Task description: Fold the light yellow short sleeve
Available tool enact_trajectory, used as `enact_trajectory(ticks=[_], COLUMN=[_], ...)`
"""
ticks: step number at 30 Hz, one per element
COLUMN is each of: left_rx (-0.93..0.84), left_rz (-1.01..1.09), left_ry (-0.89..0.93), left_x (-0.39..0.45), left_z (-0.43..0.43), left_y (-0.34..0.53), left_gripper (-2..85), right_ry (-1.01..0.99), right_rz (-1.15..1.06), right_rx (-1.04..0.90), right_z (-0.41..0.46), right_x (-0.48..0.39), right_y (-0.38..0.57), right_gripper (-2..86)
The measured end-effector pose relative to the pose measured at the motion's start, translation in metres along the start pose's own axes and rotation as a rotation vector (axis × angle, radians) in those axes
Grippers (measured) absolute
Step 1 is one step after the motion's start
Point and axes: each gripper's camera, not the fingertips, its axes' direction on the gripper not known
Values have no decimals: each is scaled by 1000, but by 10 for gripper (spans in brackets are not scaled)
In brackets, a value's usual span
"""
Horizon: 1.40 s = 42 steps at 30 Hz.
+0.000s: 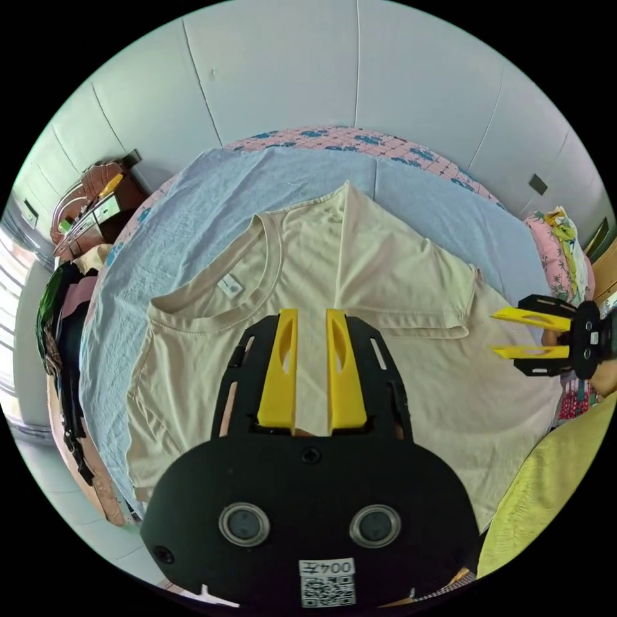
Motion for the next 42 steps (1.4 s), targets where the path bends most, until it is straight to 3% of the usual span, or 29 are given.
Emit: enact_trajectory(ticks=[4,9,16,20,32,37,42], left_rx=[37,58,7,-34,18,70,11], left_rz=[-16,6,14,-41,-156,-118,-121], left_ry=[38,109,48,24,49,23,12], left_x=[13,56,80,76,65,58,62], left_z=[-2,19,51,60,27,-33,-87], left_y=[-28,-86,-121,-121,-87,-65,10], left_gripper=[32,13,5,4,4,3,3], right_ry=[19,26,-78,-106,145,105,-109], right_rz=[115,-28,-139,-158,-238,-79,132], right_rx=[-28,-19,-31,-17,42,50,127], right_z=[15,34,57,69,97,85,83], right_x=[46,67,81,85,68,96,124], right_y=[19,20,17,19,74,87,80], right_gripper=[98,98,91,45,39,57,55])
